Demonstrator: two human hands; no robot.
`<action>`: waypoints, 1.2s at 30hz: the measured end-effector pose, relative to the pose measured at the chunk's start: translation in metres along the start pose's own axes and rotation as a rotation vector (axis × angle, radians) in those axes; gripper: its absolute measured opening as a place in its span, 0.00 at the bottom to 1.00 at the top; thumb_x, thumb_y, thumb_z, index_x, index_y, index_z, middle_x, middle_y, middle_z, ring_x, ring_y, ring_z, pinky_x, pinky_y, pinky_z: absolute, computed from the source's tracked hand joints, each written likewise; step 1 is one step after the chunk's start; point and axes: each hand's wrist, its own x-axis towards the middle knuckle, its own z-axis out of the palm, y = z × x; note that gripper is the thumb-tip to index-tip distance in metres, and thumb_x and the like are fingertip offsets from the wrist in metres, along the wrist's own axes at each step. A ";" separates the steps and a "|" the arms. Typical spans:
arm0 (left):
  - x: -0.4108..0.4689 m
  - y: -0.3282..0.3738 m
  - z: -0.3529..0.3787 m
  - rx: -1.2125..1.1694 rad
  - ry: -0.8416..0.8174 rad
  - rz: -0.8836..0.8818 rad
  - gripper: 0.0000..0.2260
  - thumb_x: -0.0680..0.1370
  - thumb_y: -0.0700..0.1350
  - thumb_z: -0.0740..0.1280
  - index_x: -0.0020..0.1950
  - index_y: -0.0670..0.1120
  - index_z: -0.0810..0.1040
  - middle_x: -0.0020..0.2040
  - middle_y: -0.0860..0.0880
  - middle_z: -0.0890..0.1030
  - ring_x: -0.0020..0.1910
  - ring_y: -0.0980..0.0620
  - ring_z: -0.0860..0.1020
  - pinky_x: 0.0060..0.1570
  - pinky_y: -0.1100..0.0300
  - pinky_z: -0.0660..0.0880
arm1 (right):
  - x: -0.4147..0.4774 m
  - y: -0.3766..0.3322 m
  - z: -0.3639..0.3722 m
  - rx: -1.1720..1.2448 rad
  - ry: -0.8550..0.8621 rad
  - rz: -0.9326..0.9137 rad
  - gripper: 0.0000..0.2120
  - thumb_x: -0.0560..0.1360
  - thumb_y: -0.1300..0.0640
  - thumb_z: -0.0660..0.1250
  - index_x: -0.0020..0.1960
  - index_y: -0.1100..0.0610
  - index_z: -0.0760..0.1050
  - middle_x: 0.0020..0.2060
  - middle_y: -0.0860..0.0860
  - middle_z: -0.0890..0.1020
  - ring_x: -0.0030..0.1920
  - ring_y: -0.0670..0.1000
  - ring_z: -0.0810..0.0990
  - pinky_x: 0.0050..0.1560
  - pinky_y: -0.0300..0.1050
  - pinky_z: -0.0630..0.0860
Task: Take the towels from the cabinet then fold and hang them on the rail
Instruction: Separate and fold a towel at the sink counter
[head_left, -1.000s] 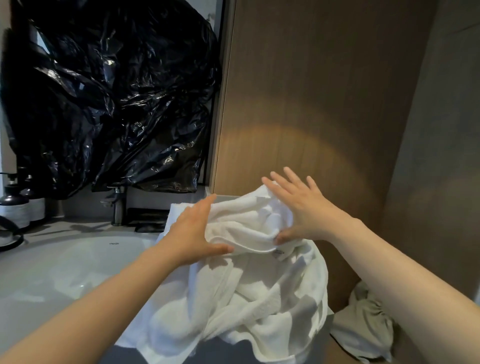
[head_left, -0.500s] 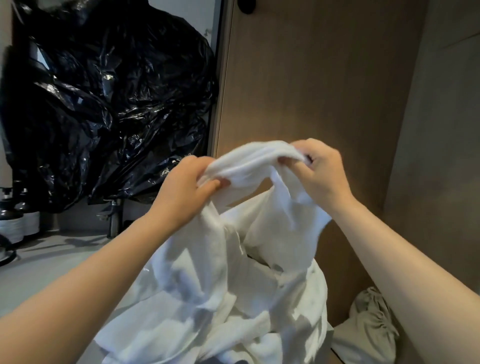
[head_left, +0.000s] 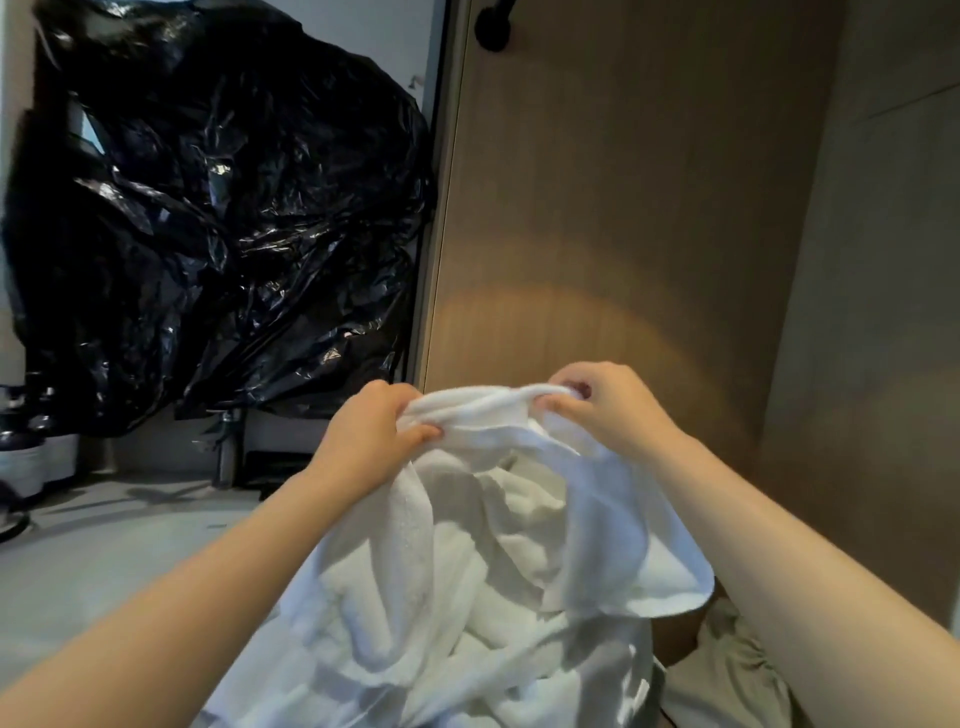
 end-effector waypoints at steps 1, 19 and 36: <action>-0.003 -0.006 0.009 0.039 -0.036 -0.046 0.10 0.74 0.52 0.71 0.50 0.48 0.79 0.48 0.47 0.77 0.50 0.46 0.76 0.48 0.52 0.72 | -0.002 0.005 0.011 0.002 -0.057 0.069 0.13 0.74 0.48 0.72 0.55 0.53 0.82 0.48 0.50 0.84 0.51 0.52 0.81 0.54 0.50 0.76; -0.125 -0.013 0.032 0.169 -0.219 -0.186 0.26 0.58 0.70 0.71 0.43 0.57 0.64 0.43 0.59 0.73 0.41 0.58 0.72 0.36 0.62 0.66 | -0.064 -0.023 0.075 -0.122 -0.132 -0.174 0.19 0.78 0.51 0.67 0.68 0.50 0.74 0.64 0.47 0.78 0.63 0.50 0.76 0.60 0.43 0.70; -0.164 -0.028 0.000 -0.002 -0.425 -0.125 0.19 0.69 0.49 0.68 0.57 0.60 0.69 0.54 0.63 0.71 0.53 0.67 0.72 0.49 0.69 0.71 | -0.086 -0.024 0.075 -0.136 -0.169 -0.198 0.18 0.78 0.54 0.66 0.67 0.51 0.74 0.59 0.47 0.78 0.58 0.51 0.76 0.57 0.46 0.73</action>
